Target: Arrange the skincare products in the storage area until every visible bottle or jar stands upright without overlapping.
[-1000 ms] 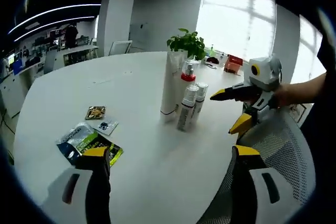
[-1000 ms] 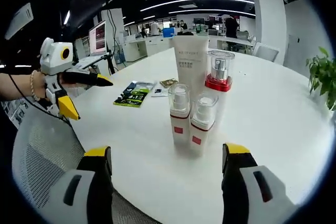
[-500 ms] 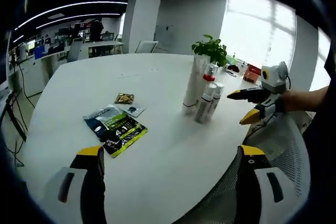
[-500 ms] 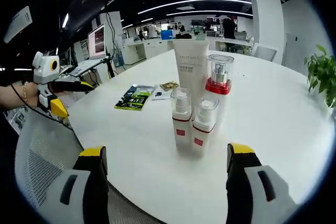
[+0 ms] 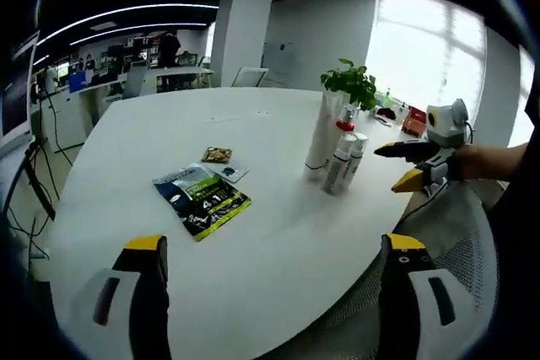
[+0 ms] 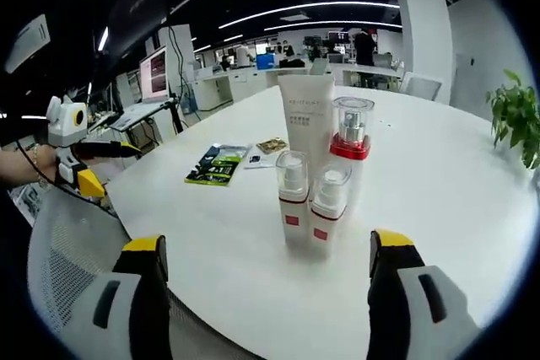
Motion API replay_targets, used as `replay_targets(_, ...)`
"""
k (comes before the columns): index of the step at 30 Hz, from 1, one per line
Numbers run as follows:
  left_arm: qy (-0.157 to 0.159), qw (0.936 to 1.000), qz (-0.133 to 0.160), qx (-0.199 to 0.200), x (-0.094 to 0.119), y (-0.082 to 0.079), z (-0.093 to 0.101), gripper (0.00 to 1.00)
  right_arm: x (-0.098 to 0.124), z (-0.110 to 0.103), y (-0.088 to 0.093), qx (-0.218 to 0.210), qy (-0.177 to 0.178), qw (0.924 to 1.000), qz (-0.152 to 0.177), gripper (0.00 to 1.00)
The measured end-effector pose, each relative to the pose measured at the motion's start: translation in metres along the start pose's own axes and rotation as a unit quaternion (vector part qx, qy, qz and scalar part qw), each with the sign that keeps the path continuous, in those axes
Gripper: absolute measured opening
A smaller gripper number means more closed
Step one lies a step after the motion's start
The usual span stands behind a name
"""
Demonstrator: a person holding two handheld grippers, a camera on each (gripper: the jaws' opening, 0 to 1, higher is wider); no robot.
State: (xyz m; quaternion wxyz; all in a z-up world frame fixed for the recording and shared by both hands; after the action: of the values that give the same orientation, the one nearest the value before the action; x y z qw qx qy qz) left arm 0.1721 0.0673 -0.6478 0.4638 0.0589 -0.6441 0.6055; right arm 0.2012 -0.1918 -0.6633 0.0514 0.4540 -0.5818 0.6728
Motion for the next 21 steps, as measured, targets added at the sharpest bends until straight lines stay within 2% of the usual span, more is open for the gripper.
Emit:
replay_targets(7,-0.001,1.0000,-0.006,-0.002,-0.001,0.002,-0.003,0.99,0.004,-0.003,-0.003,0.000,0.000,1.0000,0.006,1.00)
replay_targets(15,-0.008,0.9999,-0.013,0.007,-0.008,0.002,-0.007,0.99,0.003,-0.004,0.000,-0.001,0.001,1.0000,-0.005,1.00)
replay_targets(16,-0.014,0.9998,-0.007,0.011,-0.008,0.001,-0.010,0.97,0.002,-0.004,0.000,0.001,0.001,1.0000,-0.006,0.99)
replay_targets(17,-0.021,0.9994,0.018,0.018,-0.007,-0.006,-0.013,0.93,0.001,-0.004,0.001,0.004,0.002,1.0000,-0.007,0.99)
replay_targets(19,-0.017,0.9996,0.015,0.019,-0.009,-0.007,-0.014,0.89,0.001,-0.004,0.001,0.011,0.005,0.9999,-0.006,0.97)
replay_targets(21,-0.023,0.9996,0.009,0.014,-0.013,-0.007,-0.018,0.96,0.000,-0.005,0.000,0.017,0.006,0.9998,-0.006,0.97)
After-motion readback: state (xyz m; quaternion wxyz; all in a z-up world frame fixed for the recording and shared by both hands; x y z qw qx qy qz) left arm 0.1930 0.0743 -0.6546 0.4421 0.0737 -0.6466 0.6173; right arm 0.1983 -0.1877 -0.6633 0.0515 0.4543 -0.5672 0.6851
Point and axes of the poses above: the point that each gripper's makers call its tool centre point, and the gripper's own axes: x roughly backward along the fingers, z roughly to its right, y roughly out of its underside, the point moved 2 cm from there along x, roughly backward along the fingers, and after that the axes turned 12 degrees about -z, right-handed, at the moved point
